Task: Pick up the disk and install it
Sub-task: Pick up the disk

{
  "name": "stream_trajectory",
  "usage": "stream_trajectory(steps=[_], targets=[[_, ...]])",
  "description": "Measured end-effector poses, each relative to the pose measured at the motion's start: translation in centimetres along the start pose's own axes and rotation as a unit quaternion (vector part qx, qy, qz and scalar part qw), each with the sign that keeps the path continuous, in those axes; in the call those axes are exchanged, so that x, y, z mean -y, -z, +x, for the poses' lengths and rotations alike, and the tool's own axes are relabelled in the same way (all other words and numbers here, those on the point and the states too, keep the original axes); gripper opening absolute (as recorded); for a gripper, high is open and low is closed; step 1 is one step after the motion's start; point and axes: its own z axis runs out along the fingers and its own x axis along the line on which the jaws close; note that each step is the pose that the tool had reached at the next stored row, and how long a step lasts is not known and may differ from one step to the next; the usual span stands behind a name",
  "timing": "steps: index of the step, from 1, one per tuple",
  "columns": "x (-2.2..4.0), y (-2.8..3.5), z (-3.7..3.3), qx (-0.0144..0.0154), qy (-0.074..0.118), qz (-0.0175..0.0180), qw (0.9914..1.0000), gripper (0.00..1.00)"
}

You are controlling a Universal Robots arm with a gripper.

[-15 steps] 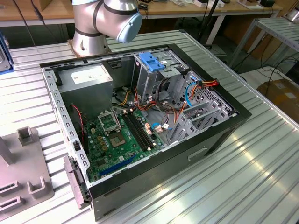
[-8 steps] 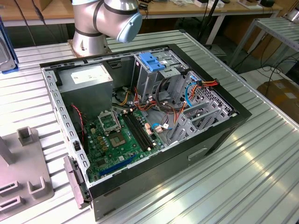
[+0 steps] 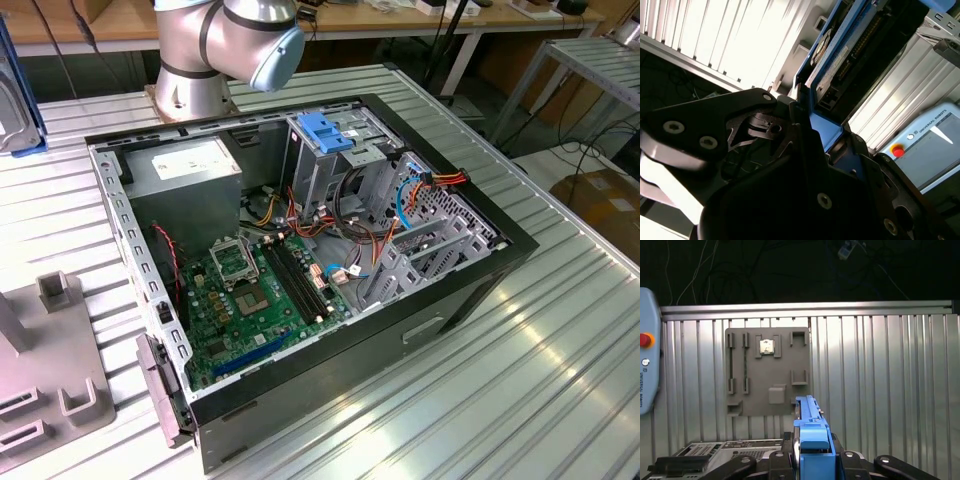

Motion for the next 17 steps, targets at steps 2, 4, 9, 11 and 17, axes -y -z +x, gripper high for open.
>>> stream_trajectory(steps=[2, 4, 9, 11, 17], targets=[[0.28, 0.00, -0.01, 0.0000, 0.000, 0.0000, 1.00000, 0.37], [0.53, 0.00, -0.02, 0.0000, 0.000, 0.0001, 1.00000, 0.37], [1.06, 0.01, -0.04, 0.0000, 0.000, 0.0001, 1.00000, 0.37], [1.35, 0.01, -0.05, 0.0000, 0.000, 0.0001, 1.00000, 0.37], [2.21, 0.03, -0.09, 0.0000, 0.000, 0.0001, 1.00000, 0.37]])
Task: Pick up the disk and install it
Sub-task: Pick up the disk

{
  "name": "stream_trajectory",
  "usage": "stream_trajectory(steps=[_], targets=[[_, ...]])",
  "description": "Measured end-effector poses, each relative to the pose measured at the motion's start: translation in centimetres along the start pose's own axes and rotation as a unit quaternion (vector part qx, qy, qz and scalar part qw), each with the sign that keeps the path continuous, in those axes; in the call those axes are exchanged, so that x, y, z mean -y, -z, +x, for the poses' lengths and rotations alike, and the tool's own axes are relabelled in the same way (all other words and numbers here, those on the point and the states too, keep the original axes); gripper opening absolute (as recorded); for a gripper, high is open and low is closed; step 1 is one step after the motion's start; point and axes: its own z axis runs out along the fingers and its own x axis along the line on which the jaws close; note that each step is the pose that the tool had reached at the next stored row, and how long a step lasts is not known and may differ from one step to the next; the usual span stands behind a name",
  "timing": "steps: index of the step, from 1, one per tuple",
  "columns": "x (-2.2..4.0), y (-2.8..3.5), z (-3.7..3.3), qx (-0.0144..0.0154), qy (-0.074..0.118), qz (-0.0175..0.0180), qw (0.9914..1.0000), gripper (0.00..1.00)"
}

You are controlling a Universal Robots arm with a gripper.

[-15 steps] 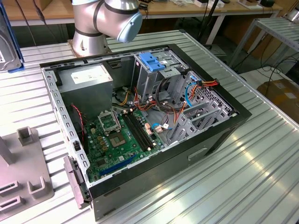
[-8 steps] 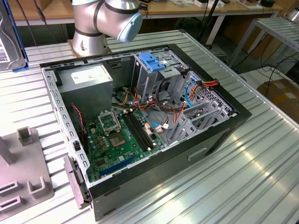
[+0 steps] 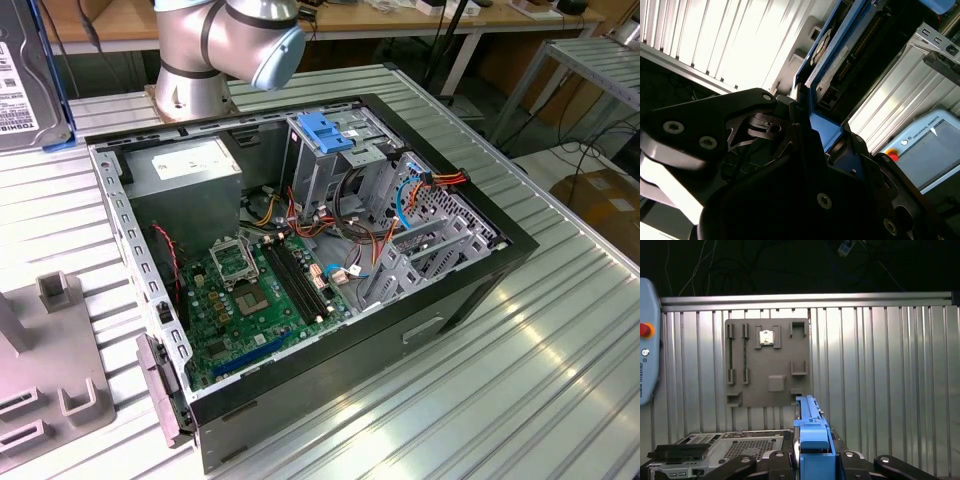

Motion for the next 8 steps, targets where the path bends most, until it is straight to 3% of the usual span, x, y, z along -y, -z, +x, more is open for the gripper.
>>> stream_trajectory(steps=[8], targets=[[0.82, 0.01, -0.03, 0.0000, 0.000, 0.0000, 1.00000, 0.37]])
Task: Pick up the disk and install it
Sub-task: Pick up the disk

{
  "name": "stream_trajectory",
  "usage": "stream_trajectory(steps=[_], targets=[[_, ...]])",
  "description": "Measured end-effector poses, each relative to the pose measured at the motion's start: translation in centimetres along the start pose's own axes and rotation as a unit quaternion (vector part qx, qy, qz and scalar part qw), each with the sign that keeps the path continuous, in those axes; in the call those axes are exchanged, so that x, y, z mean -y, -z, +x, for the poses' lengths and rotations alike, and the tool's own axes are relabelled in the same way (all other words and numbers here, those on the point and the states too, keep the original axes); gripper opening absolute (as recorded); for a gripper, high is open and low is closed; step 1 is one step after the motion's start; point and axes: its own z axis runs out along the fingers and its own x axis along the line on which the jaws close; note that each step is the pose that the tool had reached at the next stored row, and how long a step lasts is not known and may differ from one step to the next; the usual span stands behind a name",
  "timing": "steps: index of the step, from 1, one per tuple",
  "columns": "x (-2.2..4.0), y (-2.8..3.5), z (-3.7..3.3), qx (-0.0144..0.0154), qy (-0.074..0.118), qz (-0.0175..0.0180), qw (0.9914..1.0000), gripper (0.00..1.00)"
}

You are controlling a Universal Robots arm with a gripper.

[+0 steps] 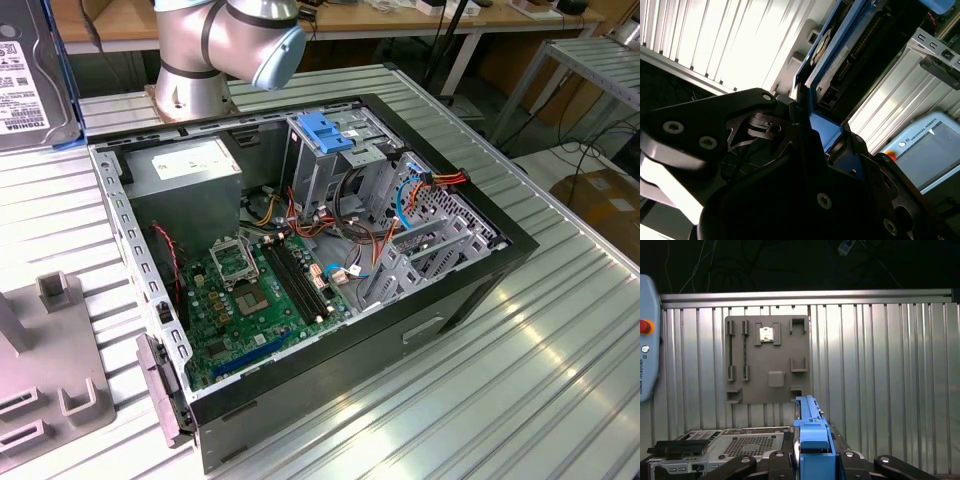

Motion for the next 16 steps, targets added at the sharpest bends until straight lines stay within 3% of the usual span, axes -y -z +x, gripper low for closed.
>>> stream_trajectory(steps=[16], targets=[[1.92, 0.02, -0.08, 0.0000, 0.000, 0.0000, 1.00000, 0.37]])
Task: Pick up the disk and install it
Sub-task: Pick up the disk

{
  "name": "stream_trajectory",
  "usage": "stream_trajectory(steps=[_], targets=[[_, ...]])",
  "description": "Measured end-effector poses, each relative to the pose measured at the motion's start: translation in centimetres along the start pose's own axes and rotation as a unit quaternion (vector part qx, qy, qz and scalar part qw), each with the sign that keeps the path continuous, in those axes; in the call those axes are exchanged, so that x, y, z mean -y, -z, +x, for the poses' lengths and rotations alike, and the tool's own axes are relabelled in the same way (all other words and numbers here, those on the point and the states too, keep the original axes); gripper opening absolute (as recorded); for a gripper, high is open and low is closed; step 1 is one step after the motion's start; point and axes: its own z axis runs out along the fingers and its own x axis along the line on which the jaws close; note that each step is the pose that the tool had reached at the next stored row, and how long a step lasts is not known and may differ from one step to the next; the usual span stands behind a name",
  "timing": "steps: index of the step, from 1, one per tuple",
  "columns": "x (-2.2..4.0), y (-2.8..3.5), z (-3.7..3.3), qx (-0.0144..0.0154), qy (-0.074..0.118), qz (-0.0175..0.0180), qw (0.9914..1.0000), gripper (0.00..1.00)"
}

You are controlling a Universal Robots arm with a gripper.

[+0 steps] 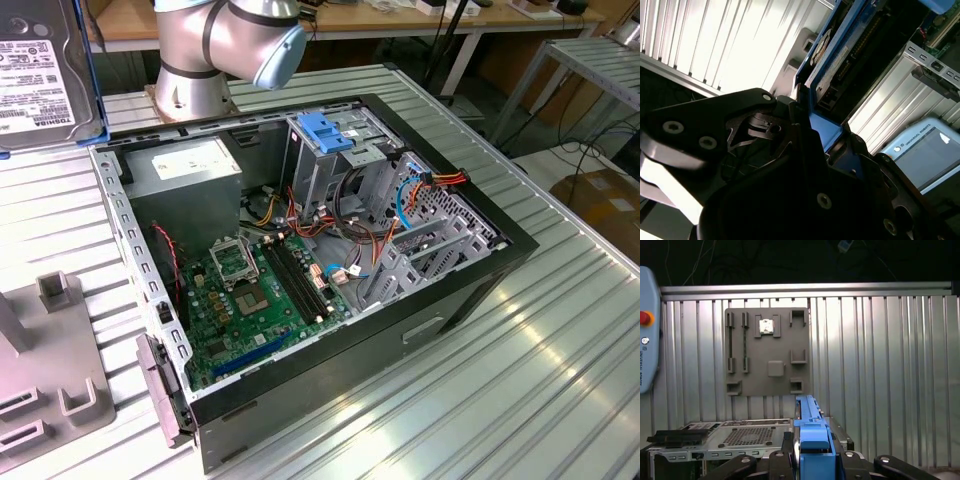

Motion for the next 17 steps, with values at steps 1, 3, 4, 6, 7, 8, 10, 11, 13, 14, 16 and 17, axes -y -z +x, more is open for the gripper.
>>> stream_trajectory(steps=[1, 3, 4, 6, 7, 8, 10, 11, 13, 14, 16, 17], targets=[[0.12, 0.00, 0.00, 0.0000, 0.000, 0.0000, 1.00000, 0.37], [0.37, 0.00, -0.02, 0.0000, 0.000, 0.0000, 1.00000, 0.37], [0.49, 0.01, -0.02, 0.0000, 0.000, 0.0000, 1.00000, 0.37], [0.71, 0.01, -0.03, 0.0000, 0.000, 0.0000, 1.00000, 0.37], [0.83, 0.01, -0.03, 0.0001, 0.000, 0.0000, 1.00000, 0.37], [1.07, 0.01, -0.04, 0.0000, 0.000, 0.0000, 1.00000, 0.37], [1.41, 0.02, -0.06, 0.0000, 0.000, 0.0001, 1.00000, 0.37], [1.59, 0.02, -0.06, 0.0000, 0.000, 0.0001, 1.00000, 0.37], [1.86, 0.02, -0.07, 0.0000, 0.000, 0.0001, 1.00000, 0.37], [1.96, 0.02, -0.08, 0.0000, 0.000, 0.0001, 1.00000, 0.37], [2.25, 0.02, -0.09, 0.0000, 0.000, 0.0001, 1.00000, 0.37], [2.36, 0.03, -0.09, 0.0000, 0.000, 0.0001, 1.00000, 0.37]])
